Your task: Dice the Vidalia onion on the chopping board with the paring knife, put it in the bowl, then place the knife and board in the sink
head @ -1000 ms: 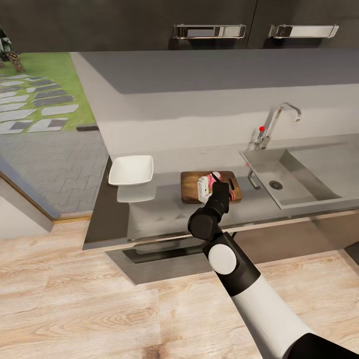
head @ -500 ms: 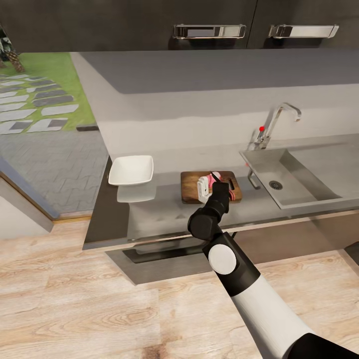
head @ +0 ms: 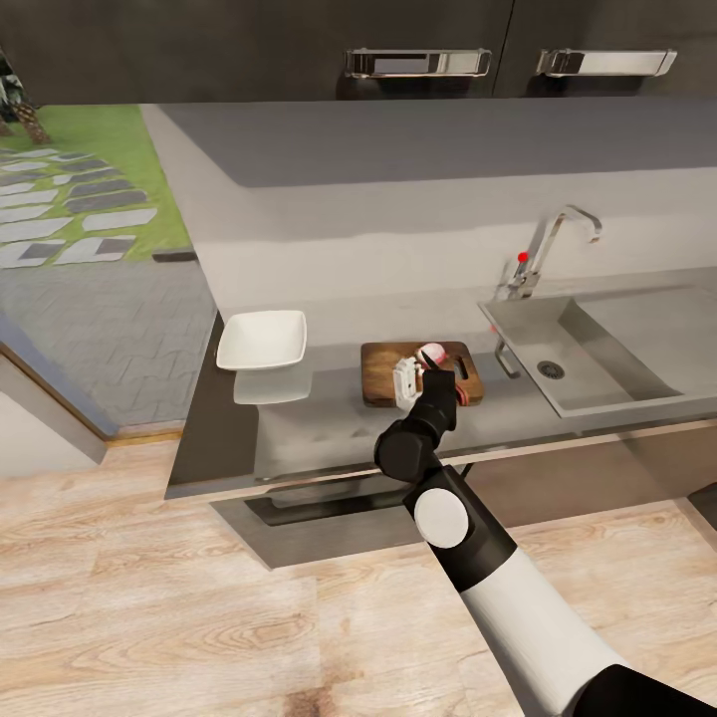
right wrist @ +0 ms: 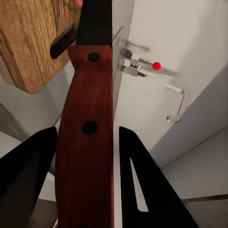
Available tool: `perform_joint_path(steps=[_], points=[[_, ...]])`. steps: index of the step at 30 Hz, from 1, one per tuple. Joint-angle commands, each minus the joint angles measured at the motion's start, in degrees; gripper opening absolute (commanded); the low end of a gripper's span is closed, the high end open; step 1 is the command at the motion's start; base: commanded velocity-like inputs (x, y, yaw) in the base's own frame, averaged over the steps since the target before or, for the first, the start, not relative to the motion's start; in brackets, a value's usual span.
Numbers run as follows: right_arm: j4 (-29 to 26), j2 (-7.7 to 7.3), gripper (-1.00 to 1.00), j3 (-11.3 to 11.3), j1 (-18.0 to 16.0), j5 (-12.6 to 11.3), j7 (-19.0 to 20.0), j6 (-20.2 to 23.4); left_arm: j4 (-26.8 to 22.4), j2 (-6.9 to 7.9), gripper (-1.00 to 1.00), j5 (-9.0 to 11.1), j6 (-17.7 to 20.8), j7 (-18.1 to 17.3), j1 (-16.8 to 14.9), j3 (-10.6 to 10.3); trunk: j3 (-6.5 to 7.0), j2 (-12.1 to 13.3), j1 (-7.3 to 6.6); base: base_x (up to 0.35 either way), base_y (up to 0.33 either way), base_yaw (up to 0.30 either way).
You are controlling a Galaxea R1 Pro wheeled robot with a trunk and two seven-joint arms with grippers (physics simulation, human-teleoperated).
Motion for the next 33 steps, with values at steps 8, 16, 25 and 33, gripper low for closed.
perform_joint_path(steps=[8,16,25,33], points=[[-0.1,0.00,-1.00,0.1,-0.1,0.3,0.6,0.1,-0.1,0.06,1.00,0.5,-0.1,0.3,0.0,-0.5,-0.08,-0.1,0.03,0.000,0.000,0.000],[-5.6,0.00,-1.00,0.1,-0.1,0.3,0.3,0.0,-0.1,0.06,1.00,0.5,-0.1,0.3,0.0,-0.5,-0.08,-0.1,0.03,0.000,0.000,0.000],[-13.5,0.00,-1.00,0.0,-0.1,0.6,0.3,-0.4,-0.1,0.06,1.00,0.5,-0.1,0.3,0.0,-0.5,-0.08,-0.1,0.03,0.000,0.000,0.000],[-13.9,0.00,-1.00,-0.1,-0.1,0.5,0.3,-0.5,-0.1,0.07,1.00,0.5,-0.1,0.3,0.0,-0.5,-0.08,-0.1,0.03,0.060,-0.022,0.000]])
